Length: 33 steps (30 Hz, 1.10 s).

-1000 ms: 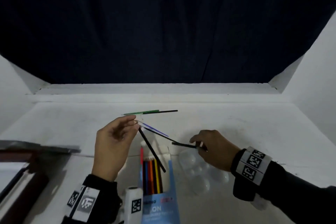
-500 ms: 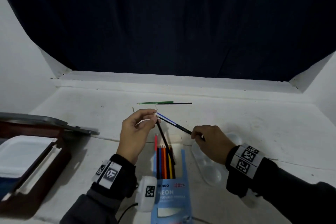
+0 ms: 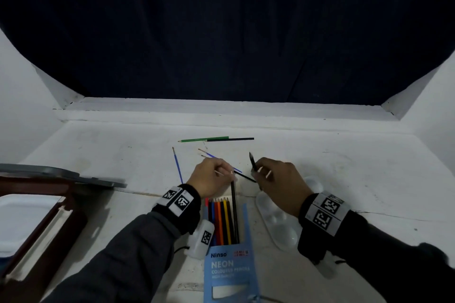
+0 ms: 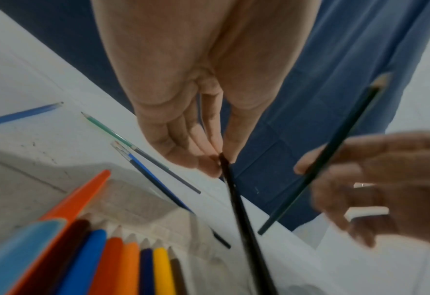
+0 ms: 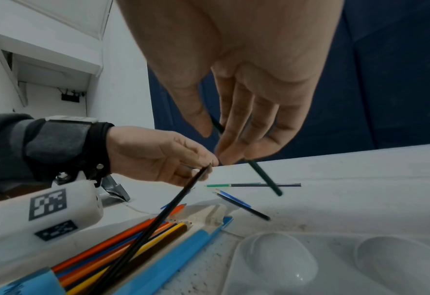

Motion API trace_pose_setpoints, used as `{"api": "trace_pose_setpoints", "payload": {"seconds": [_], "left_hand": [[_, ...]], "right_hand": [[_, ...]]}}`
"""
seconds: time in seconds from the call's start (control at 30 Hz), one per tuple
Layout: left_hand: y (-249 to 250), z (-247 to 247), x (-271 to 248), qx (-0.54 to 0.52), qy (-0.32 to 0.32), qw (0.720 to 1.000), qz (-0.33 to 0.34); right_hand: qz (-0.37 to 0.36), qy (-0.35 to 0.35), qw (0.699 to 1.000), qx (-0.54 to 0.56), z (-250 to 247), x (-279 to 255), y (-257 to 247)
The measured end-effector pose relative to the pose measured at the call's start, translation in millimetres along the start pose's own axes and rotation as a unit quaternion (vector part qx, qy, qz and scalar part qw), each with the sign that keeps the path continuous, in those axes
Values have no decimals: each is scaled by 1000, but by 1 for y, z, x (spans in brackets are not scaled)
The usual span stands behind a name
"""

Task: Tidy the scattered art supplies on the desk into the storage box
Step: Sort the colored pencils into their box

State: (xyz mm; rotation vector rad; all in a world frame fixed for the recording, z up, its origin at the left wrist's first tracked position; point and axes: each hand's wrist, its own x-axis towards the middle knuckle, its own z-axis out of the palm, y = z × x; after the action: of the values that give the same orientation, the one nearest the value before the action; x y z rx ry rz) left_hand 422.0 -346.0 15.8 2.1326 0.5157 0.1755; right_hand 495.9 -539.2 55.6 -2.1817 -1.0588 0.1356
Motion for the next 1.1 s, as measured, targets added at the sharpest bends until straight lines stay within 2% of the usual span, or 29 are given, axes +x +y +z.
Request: {"api": "trace_pose_setpoints", "payload": {"seconds": [0.1, 0.17, 0.27, 0.37, 0.47, 0.6, 0.8, 1.1], "left_hand": [[-1, 2, -6, 112, -23, 993, 24], [-1, 2, -12, 159, -54, 985, 49], [-4, 7, -18, 289, -113, 947, 85], [-7, 8, -30, 368, -137, 912, 115], [-13, 3, -45, 375, -143, 904, 146], [-23, -5, -65, 368, -114, 907, 172], [-35, -13, -82, 394, -138, 895, 157], [-36, -12, -77, 416, -141, 888, 134]], "right_hand": [[-14, 23, 1000, -5, 3, 5, -5], [-3, 17, 999, 35, 5, 6, -8], [27, 6, 997, 68, 12, 8, -10], [68, -13, 993, 100, 24, 11, -11], [68, -28, 993, 95, 36, 13, -10], [65, -56, 995, 50, 47, 15, -7], [108, -206, 972, -18, 56, 18, -7], [89, -272, 949, -133, 65, 13, -13]]}}
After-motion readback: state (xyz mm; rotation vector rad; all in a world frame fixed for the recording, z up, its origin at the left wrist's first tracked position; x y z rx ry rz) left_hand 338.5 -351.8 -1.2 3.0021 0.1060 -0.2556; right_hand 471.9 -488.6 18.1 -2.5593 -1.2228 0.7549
